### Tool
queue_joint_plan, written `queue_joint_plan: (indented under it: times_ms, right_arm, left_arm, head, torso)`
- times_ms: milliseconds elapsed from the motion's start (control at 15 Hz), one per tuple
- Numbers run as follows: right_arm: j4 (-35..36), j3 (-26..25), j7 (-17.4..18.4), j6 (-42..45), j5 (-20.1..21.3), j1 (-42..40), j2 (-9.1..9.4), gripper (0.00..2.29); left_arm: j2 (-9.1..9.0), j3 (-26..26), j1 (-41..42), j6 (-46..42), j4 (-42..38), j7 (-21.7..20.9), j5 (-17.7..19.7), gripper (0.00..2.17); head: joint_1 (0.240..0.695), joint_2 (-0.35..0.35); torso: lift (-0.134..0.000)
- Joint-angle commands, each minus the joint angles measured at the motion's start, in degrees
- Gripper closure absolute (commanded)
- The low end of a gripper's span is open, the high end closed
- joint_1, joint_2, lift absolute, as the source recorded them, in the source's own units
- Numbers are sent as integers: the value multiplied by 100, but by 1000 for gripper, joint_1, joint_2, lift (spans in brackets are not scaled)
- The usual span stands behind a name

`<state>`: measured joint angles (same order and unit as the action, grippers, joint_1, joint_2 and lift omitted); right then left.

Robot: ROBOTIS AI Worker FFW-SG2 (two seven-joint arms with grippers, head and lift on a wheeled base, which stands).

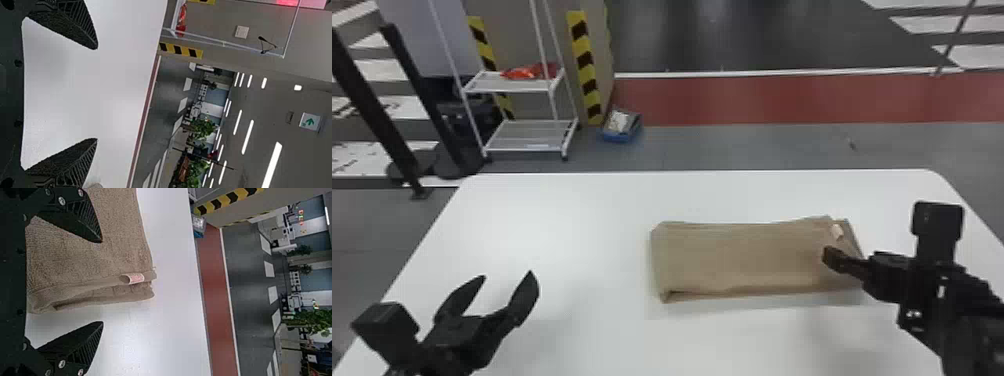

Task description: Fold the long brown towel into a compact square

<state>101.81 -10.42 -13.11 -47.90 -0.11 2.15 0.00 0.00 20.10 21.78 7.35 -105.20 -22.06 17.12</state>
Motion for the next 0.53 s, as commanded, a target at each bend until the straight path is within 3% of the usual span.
queue_joint_plan:
  times_ms: [0,133,267,333,467]
  right_arm:
    - [-346,13,-60,48,170,128,5,191]
    - [-566,57,-78,136,258,155,5,225]
    - [-627,75,-201,294,284,155,5,437]
    - [-627,75,-262,329,275,137,5,579]
    - [-592,92,-394,417,275,102,5,1150]
  left_arm:
    - [-15,-41,-16,0,-1,8,-16,33]
    - [-15,-50,-33,-352,87,-44,-16,33]
    - [-15,-111,-42,-1125,280,-150,-16,29]
    - [-15,-138,-33,-1424,342,-167,-16,29]
    - [-15,-173,-42,-1494,386,-176,-16,29]
  head:
    - [695,73]
    - [695,70]
    - [695,70]
    - [695,72]
    - [695,76]
  torso:
    - [-126]
    - [-126]
    - [-126]
    - [-126]
    - [-126]
